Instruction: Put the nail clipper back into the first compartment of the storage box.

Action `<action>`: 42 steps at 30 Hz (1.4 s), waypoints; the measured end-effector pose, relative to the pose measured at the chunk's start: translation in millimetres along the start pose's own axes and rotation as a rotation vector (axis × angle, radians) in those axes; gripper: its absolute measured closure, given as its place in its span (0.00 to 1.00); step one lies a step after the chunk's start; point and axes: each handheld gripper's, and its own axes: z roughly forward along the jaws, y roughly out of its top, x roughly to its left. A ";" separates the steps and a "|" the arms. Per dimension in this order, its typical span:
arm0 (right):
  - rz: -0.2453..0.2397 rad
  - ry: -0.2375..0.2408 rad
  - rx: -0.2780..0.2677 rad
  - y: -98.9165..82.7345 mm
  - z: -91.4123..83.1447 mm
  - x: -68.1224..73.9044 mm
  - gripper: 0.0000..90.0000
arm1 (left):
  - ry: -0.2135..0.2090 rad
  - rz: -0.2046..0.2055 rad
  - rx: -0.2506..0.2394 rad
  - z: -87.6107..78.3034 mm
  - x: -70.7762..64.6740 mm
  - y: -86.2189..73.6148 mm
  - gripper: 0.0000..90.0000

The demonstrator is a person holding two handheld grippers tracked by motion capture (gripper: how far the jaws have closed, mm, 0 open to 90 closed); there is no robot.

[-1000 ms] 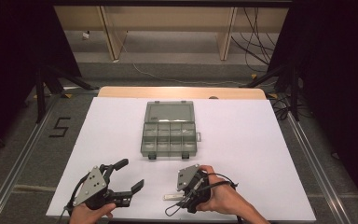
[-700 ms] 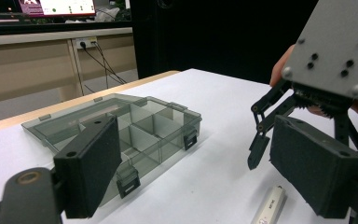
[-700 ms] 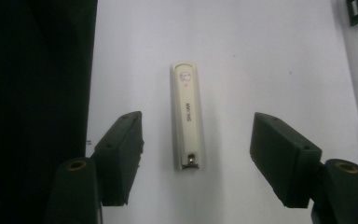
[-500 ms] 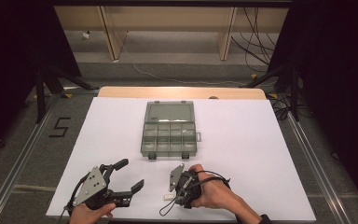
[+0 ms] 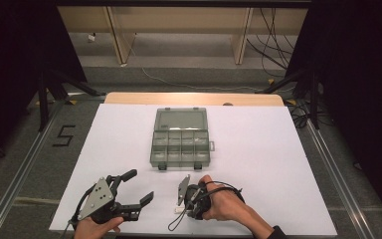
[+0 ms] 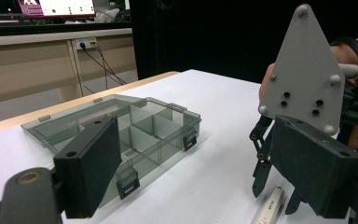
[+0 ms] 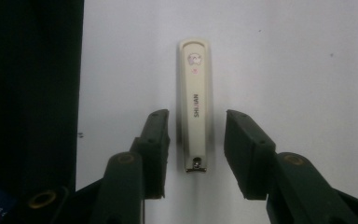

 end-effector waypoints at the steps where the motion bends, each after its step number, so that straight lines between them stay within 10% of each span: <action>1: -0.007 -0.002 0.000 0.3 0.9 -0.8 0.68 | 0.000 -0.002 0.001 0.0 -0.1 -0.1 0.18; 19: -0.014 0.037 0.028 3.2 2.3 -3.8 0.86 | -0.008 0.002 -0.005 1.3 -0.4 -0.2 0.18; 42: 0.094 -0.193 -0.178 -5.5 -42.1 -27.2 0.86 | -0.002 -0.004 0.007 0.6 -0.9 -0.6 0.18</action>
